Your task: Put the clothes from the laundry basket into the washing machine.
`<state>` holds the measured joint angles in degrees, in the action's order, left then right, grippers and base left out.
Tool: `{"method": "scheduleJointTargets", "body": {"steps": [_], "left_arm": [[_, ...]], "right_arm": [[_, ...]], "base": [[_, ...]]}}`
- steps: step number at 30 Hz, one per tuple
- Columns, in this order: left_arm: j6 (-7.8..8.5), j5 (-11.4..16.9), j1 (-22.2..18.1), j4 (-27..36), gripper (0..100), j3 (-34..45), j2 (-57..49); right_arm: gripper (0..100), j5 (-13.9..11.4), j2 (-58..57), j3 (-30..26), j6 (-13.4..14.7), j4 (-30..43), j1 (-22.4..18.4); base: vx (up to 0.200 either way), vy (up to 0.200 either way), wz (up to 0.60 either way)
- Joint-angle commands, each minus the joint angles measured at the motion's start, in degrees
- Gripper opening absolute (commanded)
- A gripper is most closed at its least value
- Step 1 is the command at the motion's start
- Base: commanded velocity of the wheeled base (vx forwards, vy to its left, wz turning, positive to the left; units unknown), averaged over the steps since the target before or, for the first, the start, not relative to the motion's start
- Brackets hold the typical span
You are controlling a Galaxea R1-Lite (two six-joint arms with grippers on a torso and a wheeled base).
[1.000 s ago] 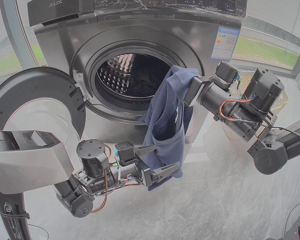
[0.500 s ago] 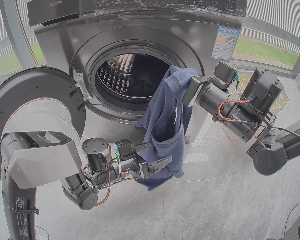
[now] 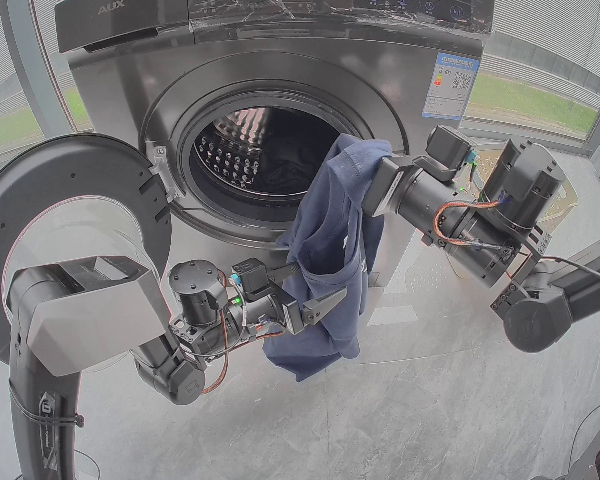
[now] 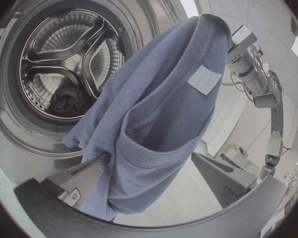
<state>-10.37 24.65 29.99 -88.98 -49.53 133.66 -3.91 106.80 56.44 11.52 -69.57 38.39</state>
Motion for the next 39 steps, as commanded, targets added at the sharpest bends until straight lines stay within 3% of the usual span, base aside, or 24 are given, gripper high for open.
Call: {"method": "scheduleJointTargets", "body": {"steps": [1, 10, 11, 20, 22, 28, 33, 36, 39], "left_arm": [[0.09, -0.04, 0.42, -0.23, 100, -0.39, -0.33], [0.18, -1.09, 0.33, -0.23, 100, -2.15, 0.55], [0.18, -1.36, 0.33, -0.23, 0, -2.33, 0.55], [0.09, -3.64, 0.07, -0.23, 0, -2.85, -1.82], [-0.26, -3.73, -0.28, -0.32, 0, -2.06, -4.55], [-0.08, -3.82, -0.55, -0.23, 0, 5.85, -15.44], [-0.35, -4.08, -0.72, 0.03, 0, 19.74, -31.44], [-0.35, -4.52, -1.6, 0.03, 0, 22.46, -35.57], [-1.23, -6.19, -3.09, 0.3, 0, 23.6, -42.95]], "right_arm": [[0, -0.04, 0.69, -0.02, -0.01, -0.3, 0.02], [0, 0.13, 0.86, -0.1, -0.01, -0.48, 0.46], [0, 0.13, 0.86, -0.1, -0.01, -0.48, 0.37], [0, 0.22, 0.6, -0.81, 0.26, -0.57, 0.11], [0, 1.36, 0.25, -1.34, 0.35, -0.57, -0.33], [0, 1.89, -1.51, -3.97, 0.7, -0.74, -1.83], [0, 1.63, -4.94, -10.92, 0.7, -3.9, -4.9], [0, 1.72, -6.43, -13.2, 0.96, -6.1, -5.43], [0, 1.28, -11.97, -19.79, 2.02, -7.86, -5.52]], "base": [[0.0, 0.0, 0.0], [0.0, 0.0, 0.0], [0.0, 0.0, 0.0], [0.0, 0.0, 0.0], [0.0, 0.0, 0.0], [0.0, 0.0, 0.0], [0.0, 0.0, 0.0], [0.0, 0.0, 0.0], [0.0, 0.0, 0.0]]}}
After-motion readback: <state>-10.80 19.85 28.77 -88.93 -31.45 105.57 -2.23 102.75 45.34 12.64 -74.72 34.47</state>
